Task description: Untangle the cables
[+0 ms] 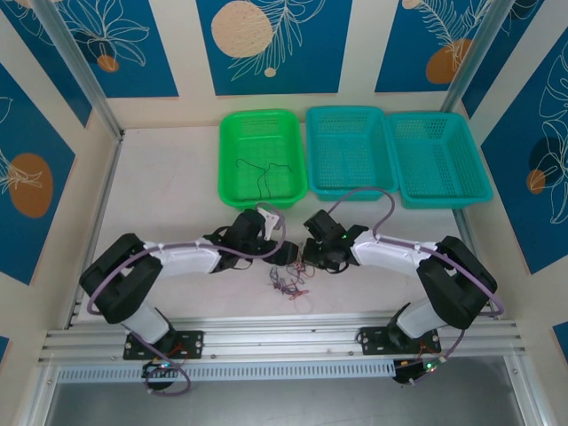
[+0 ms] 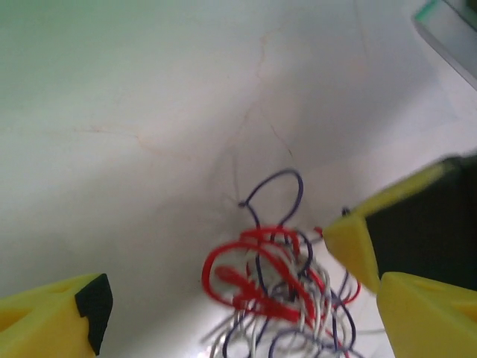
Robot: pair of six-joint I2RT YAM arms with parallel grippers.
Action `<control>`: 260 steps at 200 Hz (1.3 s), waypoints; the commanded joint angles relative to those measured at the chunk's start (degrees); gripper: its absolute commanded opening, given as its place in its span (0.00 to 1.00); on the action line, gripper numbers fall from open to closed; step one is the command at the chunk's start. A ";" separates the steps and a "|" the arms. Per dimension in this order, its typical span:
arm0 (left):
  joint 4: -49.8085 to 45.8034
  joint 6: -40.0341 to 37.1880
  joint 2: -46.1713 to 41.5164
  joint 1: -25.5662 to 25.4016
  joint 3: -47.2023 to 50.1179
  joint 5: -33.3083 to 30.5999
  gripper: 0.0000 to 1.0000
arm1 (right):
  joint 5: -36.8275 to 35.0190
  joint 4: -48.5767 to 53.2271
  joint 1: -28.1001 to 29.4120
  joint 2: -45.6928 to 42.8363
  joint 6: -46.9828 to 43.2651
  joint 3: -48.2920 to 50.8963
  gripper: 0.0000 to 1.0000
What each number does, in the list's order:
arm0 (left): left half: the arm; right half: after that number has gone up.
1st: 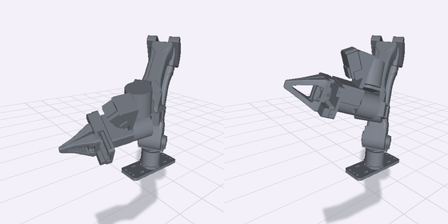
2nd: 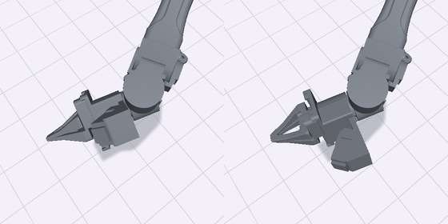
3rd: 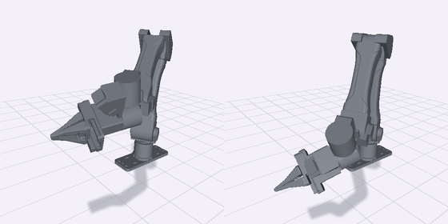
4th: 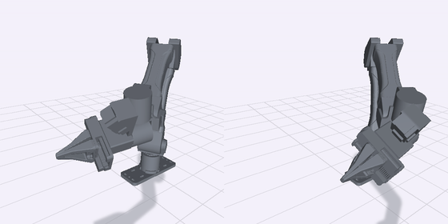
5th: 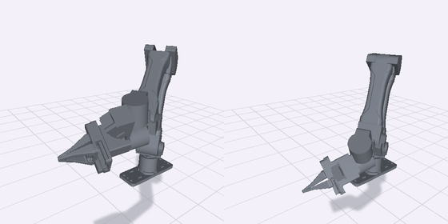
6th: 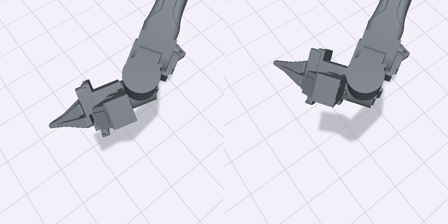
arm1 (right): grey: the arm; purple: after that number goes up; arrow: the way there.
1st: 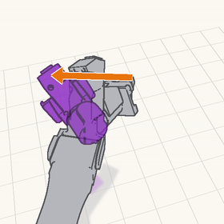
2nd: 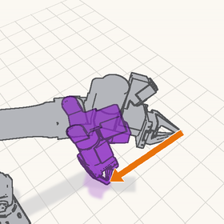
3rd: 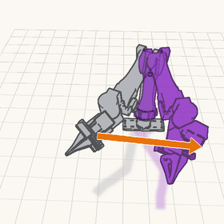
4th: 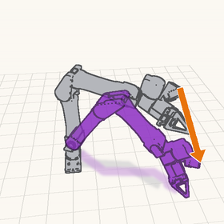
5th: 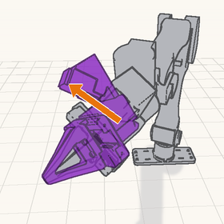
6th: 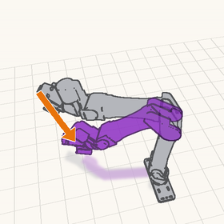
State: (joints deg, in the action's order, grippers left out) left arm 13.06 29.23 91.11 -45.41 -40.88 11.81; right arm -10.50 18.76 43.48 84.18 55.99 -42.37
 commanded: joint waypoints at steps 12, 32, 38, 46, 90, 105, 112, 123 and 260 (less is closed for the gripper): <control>4.48 7.28 4.45 -0.21 -2.86 -2.49 0.81 | 1.75 -2.27 2.80 -2.63 -4.80 -2.68 0.00; 6.85 9.14 7.01 -0.21 -2.32 -1.35 0.45 | 1.51 -3.28 3.19 -5.35 -4.16 -1.84 0.00; 6.71 9.41 7.45 -0.25 -2.11 -1.46 0.33 | 1.01 -3.38 3.03 -6.50 -3.48 -1.41 0.00; 6.42 9.79 7.89 -0.23 -1.57 -2.10 0.17 | 0.47 -3.25 2.47 -8.25 -2.71 -0.92 0.00; 6.47 10.35 5.18 0.17 4.19 -7.17 0.03 | -5.23 3.63 -3.64 -20.81 -1.17 2.21 0.00; 5.64 9.31 4.05 0.37 5.33 -8.26 0.05 | -5.41 6.46 -7.88 -27.18 -1.38 3.42 0.00; 5.09 8.74 3.65 0.40 5.62 -8.74 0.09 | -4.44 6.96 -10.39 -30.36 -1.55 4.08 0.00; 4.87 8.61 3.29 0.51 6.43 -9.62 0.15 | -2.66 7.95 -14.35 -35.29 -1.96 4.62 0.00; 10.96 -22.94 -15.50 -4.80 0.59 10.16 0.59 | 17.75 11.13 -25.33 -39.27 -7.76 -10.11 0.00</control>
State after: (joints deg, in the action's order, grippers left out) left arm 22.28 23.14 78.15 -45.34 -34.06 12.62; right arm 3.31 30.96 16.95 44.75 48.36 -49.41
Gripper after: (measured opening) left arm 0.565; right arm 0.051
